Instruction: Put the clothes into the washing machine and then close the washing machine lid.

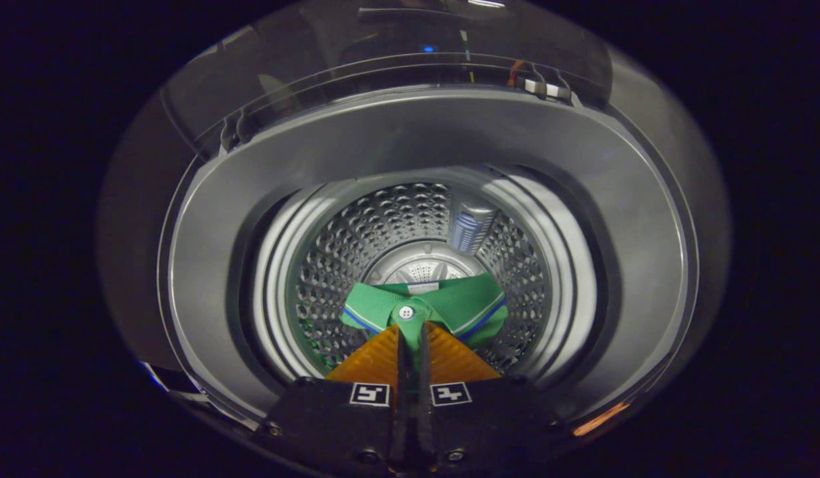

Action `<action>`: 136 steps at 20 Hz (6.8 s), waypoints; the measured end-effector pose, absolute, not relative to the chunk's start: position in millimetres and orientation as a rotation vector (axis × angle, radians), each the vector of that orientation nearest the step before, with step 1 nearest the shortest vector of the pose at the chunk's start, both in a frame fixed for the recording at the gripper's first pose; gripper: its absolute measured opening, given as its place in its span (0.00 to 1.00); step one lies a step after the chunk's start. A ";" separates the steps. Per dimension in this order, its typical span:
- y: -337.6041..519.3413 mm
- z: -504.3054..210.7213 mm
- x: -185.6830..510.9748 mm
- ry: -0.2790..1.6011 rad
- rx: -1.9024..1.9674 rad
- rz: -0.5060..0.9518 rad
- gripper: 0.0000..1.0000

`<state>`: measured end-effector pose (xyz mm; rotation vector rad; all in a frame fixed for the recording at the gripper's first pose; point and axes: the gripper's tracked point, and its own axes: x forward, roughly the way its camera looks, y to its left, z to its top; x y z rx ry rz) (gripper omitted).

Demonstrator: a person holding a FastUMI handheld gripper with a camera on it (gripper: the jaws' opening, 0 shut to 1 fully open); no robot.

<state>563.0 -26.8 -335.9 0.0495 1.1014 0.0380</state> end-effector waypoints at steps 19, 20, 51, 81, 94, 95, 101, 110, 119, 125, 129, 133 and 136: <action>-34.6 -296.9 569.8 0.946 -0.118 0.092 0.65; -33.4 -293.2 568.7 0.926 -0.131 0.098 0.65; -12.0 12.7 658.0 0.344 -0.084 0.131 0.67; -6.1 20.5 705.7 0.100 -0.030 0.120 0.72; -10.2 19.4 675.2 -0.072 -0.019 0.129 0.73; -10.9 17.1 669.2 -0.081 -0.018 0.130 0.73; -16.1 3.9 647.9 -0.100 -0.016 0.130 0.73; -18.2 -12.4 628.6 -0.088 -0.025 0.135 0.73; -21.0 -34.2 603.5 -0.015 -0.073 0.157 0.74; -14.1 -66.5 588.2 0.080 -0.122 0.191 0.83; -10.0 -78.0 572.0 0.111 -0.126 0.205 0.84; -8.4 -95.6 538.0 0.156 -0.113 0.198 0.84; -7.4 -112.1 496.0 0.189 -0.107 0.183 0.84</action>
